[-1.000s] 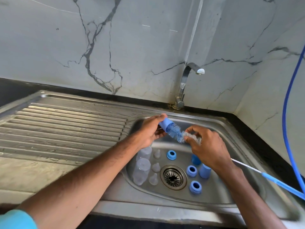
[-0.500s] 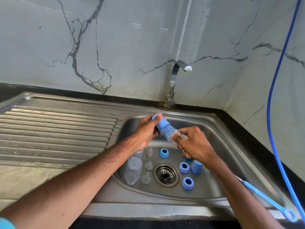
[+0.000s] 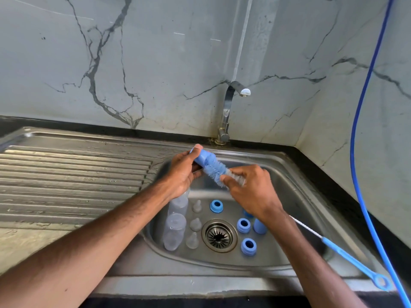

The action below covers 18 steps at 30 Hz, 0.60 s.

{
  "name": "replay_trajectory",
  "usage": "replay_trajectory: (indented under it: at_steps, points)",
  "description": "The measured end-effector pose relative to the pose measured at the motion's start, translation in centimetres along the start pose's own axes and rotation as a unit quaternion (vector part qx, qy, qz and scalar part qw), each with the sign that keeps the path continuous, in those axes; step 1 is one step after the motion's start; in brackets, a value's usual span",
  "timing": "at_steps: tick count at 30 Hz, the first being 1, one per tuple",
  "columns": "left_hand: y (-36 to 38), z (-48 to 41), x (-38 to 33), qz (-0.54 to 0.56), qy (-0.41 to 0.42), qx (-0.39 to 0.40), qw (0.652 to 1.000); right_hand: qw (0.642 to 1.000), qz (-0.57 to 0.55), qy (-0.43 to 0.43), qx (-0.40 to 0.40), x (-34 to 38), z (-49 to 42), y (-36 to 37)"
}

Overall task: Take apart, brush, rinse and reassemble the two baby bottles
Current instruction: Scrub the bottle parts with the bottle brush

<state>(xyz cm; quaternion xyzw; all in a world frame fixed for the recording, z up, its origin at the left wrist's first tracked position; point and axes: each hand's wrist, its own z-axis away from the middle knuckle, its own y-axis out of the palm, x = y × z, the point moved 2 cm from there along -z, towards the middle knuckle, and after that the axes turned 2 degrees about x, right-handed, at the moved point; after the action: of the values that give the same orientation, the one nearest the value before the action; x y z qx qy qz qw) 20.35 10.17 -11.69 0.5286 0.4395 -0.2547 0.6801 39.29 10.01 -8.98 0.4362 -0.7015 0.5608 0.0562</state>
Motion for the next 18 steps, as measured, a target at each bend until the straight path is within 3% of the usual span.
replay_trajectory:
  at_steps: [3, 5, 10, 14, 18]
  points:
    - [0.8, 0.2, 0.3, -0.001, -0.014, 0.039, 0.999, 0.997, 0.007, 0.058, -0.042, -0.9, -0.5, -1.0]
    - [1.2, 0.3, 0.8, -0.038, -0.011, 0.06, 0.997, 0.996, 0.022, 0.088, -0.021, -1.3, -0.4, -0.9]
    - [0.1, 0.3, -0.3, -0.019, 0.019, 0.028, 0.999, 0.999, 0.003, 0.017, 0.034, -0.5, -0.1, -0.1]
    - [1.3, 0.6, 0.5, -0.028, -0.008, 0.086, 0.996, 0.997, -0.023, 0.077, -0.018, -1.4, -0.5, -1.2]
    - [1.2, 0.8, 0.3, -0.038, 0.003, 0.075, 0.996, 0.997, -0.01, 0.07, 0.035, -1.1, -0.1, -0.4]
